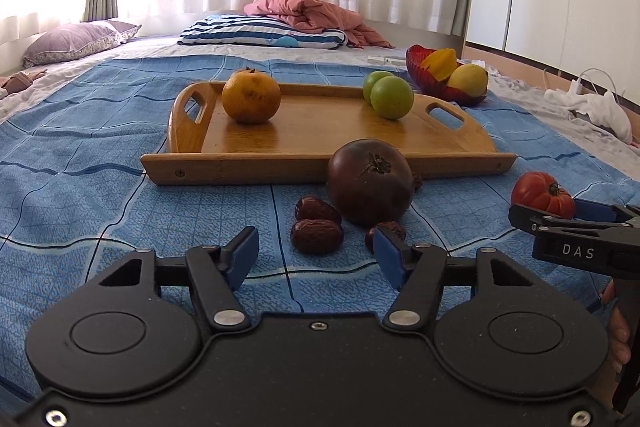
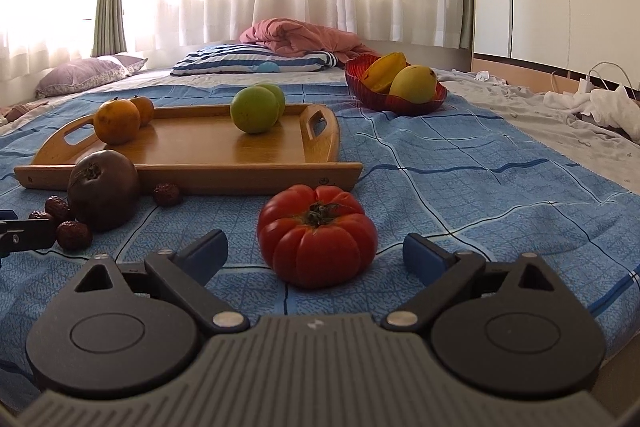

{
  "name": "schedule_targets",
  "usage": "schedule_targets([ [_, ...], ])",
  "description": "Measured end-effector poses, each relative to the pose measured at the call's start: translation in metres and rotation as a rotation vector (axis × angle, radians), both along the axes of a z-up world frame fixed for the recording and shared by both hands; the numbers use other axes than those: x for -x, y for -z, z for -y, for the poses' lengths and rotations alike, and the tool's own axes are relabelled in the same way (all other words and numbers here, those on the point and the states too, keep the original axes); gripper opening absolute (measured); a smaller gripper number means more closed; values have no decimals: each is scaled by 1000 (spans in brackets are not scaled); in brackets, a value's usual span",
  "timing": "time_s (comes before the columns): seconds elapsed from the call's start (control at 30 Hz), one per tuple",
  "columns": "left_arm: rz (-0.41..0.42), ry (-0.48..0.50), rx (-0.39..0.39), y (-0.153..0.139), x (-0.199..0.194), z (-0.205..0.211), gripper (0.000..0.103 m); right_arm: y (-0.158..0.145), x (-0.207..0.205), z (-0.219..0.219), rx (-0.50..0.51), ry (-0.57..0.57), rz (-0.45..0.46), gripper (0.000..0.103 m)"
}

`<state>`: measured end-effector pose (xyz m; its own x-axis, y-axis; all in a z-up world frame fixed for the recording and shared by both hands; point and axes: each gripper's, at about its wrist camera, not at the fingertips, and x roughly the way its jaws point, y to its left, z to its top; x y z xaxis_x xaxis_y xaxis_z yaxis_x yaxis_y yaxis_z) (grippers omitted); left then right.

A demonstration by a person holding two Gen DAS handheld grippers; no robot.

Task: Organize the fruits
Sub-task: 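Grasp the red ribbed tomato with the right tool while the left tool grasps a brown date, then carry the tomato over the tray with the right tool while the left tool carries the date there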

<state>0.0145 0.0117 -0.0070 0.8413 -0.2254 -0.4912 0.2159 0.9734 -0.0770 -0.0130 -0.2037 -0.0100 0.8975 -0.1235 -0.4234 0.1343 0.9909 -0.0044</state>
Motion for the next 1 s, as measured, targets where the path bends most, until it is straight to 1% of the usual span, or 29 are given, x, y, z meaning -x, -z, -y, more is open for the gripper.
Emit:
schedule_targets([
  [0.13, -8, 4, 9, -1, -2, 0, 50, 0, -2, 1, -17, 28, -7, 90],
  [0.2, -13, 4, 11, 0, -3, 0, 42, -1, -2, 2, -20, 37, -8, 87],
  [0.23, -16, 2, 11, 0, -3, 1, 40, -2, -3, 2, -20, 41, -9, 85],
  [0.3, -17, -2, 8, 0, -4, 1, 31, -3, -3, 2, -21, 40, -10, 84],
  [0.33, -19, -4, 6, 0, -4, 2, 29, -3, -2, 1, -22, 40, -9, 82],
  [0.53, -14, -6, -5, 0, -5, 4, 28, -3, -3, -2, -17, 36, -11, 78],
  [0.63, -14, -7, -3, 0, -5, 4, 28, -2, -5, -3, -18, 39, -14, 74],
  [0.67, -13, -7, -2, 0, -5, 4, 28, -2, -5, -3, -17, 41, -14, 70],
  [0.7, -11, -9, -1, -1, -5, 4, 28, -2, -5, -3, -14, 42, -15, 68],
  [0.8, 2, -14, -6, -3, -3, 5, 28, -2, -5, -4, -8, 39, -14, 66],
  [1.0, 27, -25, -22, -7, -2, 5, 27, -4, -3, -1, -43, 43, -7, 65],
])
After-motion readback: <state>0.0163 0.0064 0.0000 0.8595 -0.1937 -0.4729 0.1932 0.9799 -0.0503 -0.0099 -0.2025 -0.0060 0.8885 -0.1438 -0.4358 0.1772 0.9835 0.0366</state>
